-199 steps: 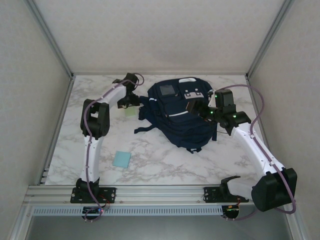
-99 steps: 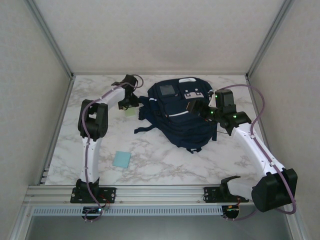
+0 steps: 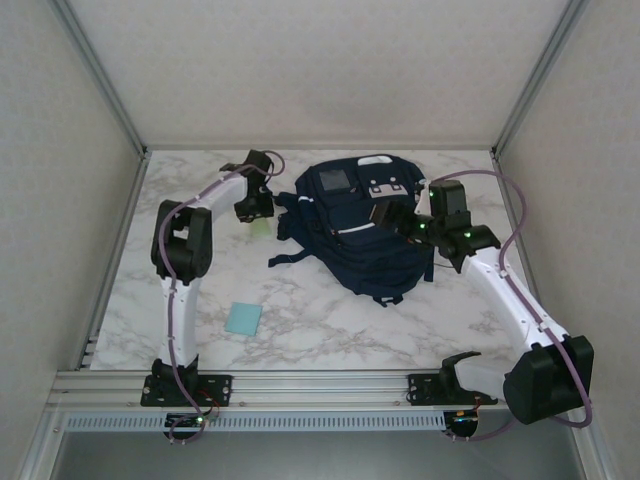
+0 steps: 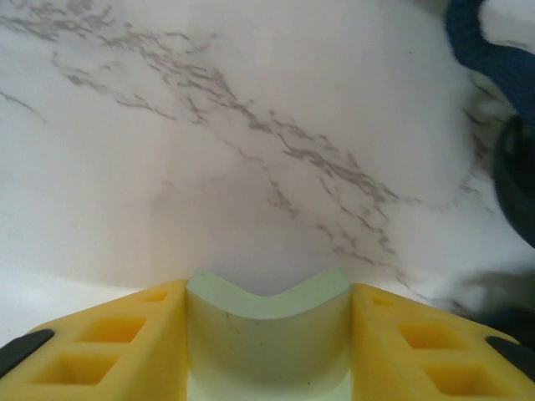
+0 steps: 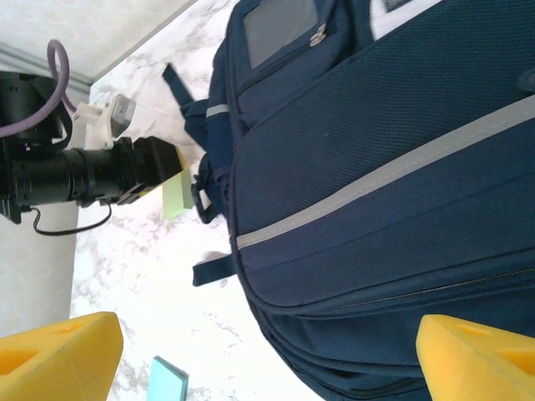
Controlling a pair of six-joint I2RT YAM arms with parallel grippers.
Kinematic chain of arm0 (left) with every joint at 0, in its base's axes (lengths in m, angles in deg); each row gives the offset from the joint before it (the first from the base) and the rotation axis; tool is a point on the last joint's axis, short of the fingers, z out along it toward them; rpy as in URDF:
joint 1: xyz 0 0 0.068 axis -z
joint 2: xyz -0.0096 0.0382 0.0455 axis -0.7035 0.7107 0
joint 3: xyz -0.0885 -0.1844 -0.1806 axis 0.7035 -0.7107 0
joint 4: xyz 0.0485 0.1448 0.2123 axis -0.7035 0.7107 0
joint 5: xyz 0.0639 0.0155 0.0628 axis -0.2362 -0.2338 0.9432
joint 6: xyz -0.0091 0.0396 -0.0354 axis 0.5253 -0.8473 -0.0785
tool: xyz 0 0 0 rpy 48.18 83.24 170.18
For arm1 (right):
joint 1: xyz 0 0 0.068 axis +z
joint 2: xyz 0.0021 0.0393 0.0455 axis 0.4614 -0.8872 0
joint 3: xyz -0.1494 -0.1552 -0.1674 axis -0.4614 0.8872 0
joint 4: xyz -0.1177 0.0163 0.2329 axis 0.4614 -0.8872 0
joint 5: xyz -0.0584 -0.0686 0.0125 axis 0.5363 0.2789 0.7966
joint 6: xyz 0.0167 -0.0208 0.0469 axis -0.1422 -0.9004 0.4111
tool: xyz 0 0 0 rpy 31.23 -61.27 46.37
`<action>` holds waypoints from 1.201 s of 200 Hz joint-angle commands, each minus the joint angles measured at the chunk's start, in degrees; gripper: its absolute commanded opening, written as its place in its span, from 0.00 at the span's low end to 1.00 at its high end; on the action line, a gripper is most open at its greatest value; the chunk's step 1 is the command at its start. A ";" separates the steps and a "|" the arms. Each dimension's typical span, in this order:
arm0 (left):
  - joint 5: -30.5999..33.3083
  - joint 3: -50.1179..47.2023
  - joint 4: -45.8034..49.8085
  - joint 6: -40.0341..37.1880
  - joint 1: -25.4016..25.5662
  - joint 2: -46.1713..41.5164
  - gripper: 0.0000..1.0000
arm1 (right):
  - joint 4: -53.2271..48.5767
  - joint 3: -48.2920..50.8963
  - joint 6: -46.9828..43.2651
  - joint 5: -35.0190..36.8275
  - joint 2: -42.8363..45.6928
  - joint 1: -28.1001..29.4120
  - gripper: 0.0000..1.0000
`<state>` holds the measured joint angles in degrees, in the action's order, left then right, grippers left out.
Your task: Pack books, pencil case, and school supplies into a backpack
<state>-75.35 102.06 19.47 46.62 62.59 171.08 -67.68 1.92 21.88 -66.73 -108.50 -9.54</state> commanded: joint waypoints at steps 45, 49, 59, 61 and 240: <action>-19.41 -4.02 -8.18 12.19 1.01 -14.56 0.46 | 19.16 2.11 -0.14 -3.45 -4.36 9.35 0.90; -19.87 -4.23 -8.51 12.63 1.35 -15.09 0.46 | 19.97 2.04 -0.02 -3.45 -4.75 9.79 0.90; -20.76 -4.40 -9.23 13.52 2.39 -16.17 0.46 | 22.52 1.81 0.25 -3.75 -6.37 10.81 0.89; -20.90 -4.43 -9.38 13.71 2.58 -16.38 0.46 | 22.99 1.72 0.36 -3.86 -6.69 11.05 0.89; -25.36 -14.27 -19.94 21.85 13.40 -25.70 0.46 | 28.80 -5.11 3.79 -4.58 -22.15 14.36 0.41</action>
<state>-99.94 88.64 0.50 67.74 75.49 147.93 -39.50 -1.49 25.66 -72.63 -130.53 4.45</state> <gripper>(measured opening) 0.462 0.499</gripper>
